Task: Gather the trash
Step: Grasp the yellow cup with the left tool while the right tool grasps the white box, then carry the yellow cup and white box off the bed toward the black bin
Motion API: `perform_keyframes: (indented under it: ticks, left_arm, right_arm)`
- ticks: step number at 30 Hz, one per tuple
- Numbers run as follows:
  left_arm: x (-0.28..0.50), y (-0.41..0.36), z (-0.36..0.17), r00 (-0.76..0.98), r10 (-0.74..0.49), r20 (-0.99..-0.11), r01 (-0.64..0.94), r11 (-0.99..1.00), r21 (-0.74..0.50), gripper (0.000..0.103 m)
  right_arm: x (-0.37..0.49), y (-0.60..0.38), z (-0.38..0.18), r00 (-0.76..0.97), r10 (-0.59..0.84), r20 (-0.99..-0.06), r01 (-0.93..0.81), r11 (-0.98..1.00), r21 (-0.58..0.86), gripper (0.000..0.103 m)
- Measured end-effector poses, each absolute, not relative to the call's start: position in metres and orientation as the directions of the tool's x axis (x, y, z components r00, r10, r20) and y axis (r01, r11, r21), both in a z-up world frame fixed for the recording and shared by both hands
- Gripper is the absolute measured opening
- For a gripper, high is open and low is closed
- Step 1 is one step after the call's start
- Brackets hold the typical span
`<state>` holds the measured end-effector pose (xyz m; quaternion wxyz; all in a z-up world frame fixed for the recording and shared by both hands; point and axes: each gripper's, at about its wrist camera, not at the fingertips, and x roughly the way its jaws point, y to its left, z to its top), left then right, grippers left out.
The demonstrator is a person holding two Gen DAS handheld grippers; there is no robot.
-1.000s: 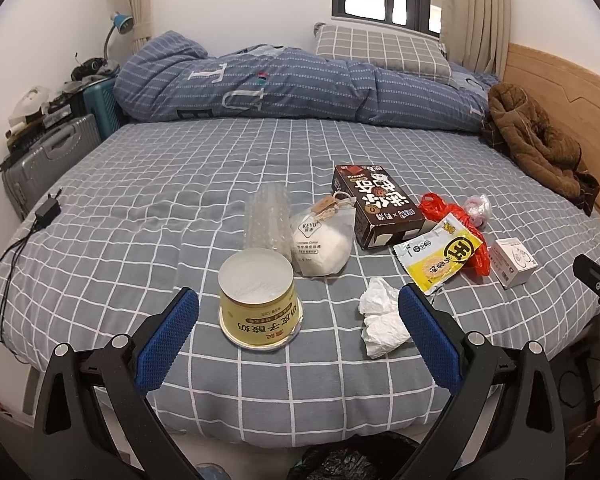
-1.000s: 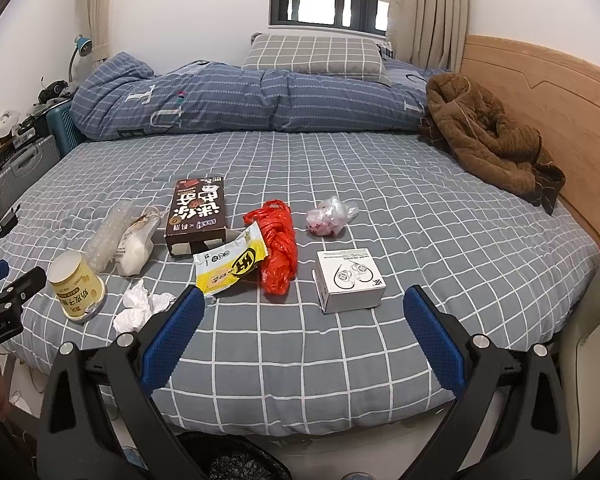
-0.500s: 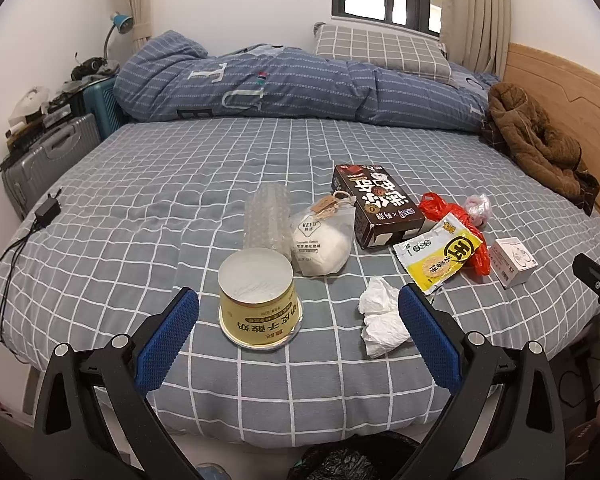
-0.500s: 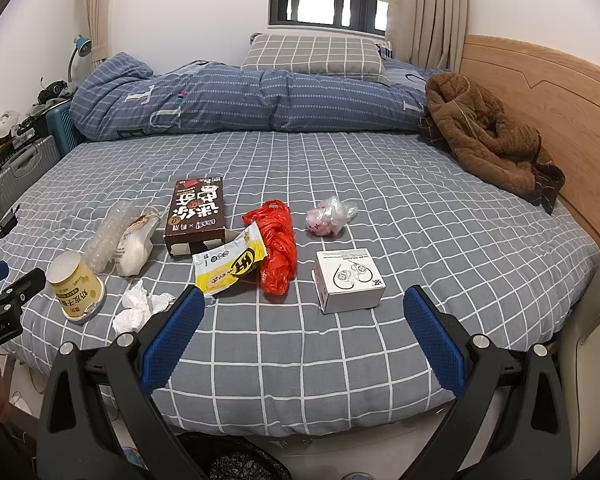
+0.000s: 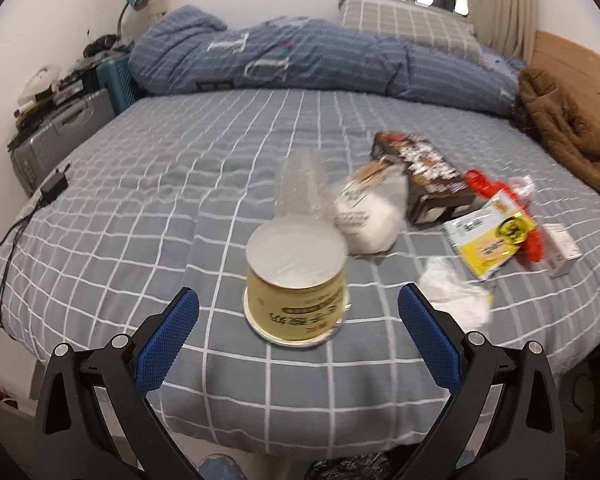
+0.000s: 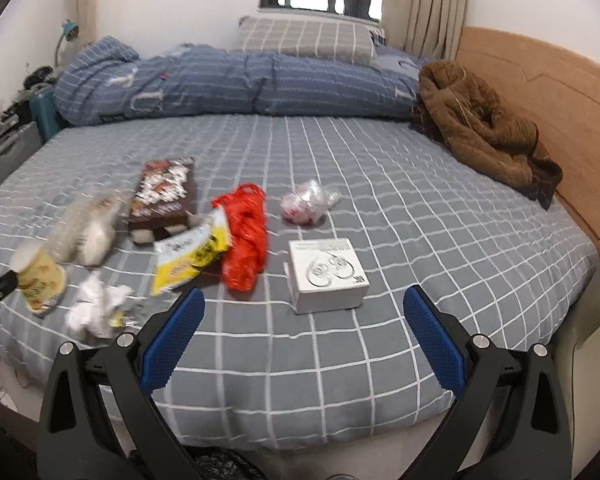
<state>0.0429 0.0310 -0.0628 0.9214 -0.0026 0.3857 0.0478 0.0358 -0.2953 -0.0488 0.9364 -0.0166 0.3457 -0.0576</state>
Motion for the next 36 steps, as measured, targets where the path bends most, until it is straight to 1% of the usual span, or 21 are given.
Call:
perform_keyframes:
  ticks: [2,7,12,14,18,20,22,26,28,29,30,32,36]
  left_arm:
    - [0.052,0.037,-0.072,0.686,0.094,-0.722,-0.101,0.994,0.033,0.097]
    - [0.075,0.050,-0.091,0.663,0.095,-0.742,-0.125,0.992,0.015,0.097]
    - [0.089,0.056,-0.103,0.656,0.066,-0.752,-0.119,0.993,-0.016,0.096]
    - [0.092,0.053,-0.106,0.652,0.068,-0.755,-0.113,0.994,-0.008,0.094]
    - [0.100,0.046,-0.111,0.651,0.047,-0.758,-0.083,0.997,-0.009,0.092]
    - [0.104,0.042,-0.114,0.650,0.040,-0.759,-0.070,0.998,-0.007,0.088]
    - [0.108,0.039,-0.117,0.648,0.039,-0.760,-0.062,0.998,-0.002,0.084]
    - [0.111,0.038,-0.122,0.649,0.048,-0.759,-0.063,0.998,0.009,0.079]
    - [0.112,0.038,-0.121,0.651,0.049,-0.758,-0.062,0.998,0.011,0.076]
    - [0.113,0.037,-0.121,0.651,0.047,-0.758,-0.059,0.998,0.011,0.076]
    - [0.113,0.037,-0.122,0.651,0.048,-0.757,-0.057,0.998,0.015,0.076]
    - [0.113,0.037,-0.123,0.654,0.051,-0.755,-0.056,0.998,0.019,0.075]
    - [0.111,0.037,-0.121,0.653,0.055,-0.755,-0.057,0.998,0.023,0.075]
  right_arm:
    - [0.048,-0.302,-0.063,0.725,-0.127,-0.676,0.108,0.992,-0.071,0.096]
    - [0.068,-0.311,-0.076,0.720,-0.132,-0.682,0.118,0.991,-0.067,0.096]
    - [0.091,-0.322,-0.105,0.678,-0.132,-0.723,0.147,0.988,-0.042,0.096]
    - [0.098,-0.323,-0.110,0.670,-0.136,-0.730,0.150,0.988,-0.046,0.096]
    - [0.111,-0.323,-0.116,0.674,-0.146,-0.724,0.139,0.988,-0.069,0.096]
    - [0.115,-0.326,-0.121,0.665,-0.148,-0.732,0.141,0.987,-0.071,0.096]
    - [0.120,-0.328,-0.128,0.648,-0.138,-0.749,0.141,0.988,-0.060,0.090]
    - [0.123,-0.328,-0.131,0.644,-0.138,-0.752,0.136,0.989,-0.065,0.086]
    - [0.124,-0.331,-0.133,0.634,-0.135,-0.762,0.138,0.989,-0.061,0.079]
    - [0.124,-0.332,-0.134,0.629,-0.118,-0.768,0.133,0.990,-0.044,0.077]
    - [0.125,-0.334,-0.135,0.624,-0.094,-0.775,0.128,0.992,-0.017,0.071]
    - [0.125,-0.338,-0.135,0.623,-0.083,-0.778,0.141,0.990,0.008,0.071]
    - [0.123,-0.336,-0.132,0.623,-0.088,-0.778,0.144,0.990,0.003,0.070]
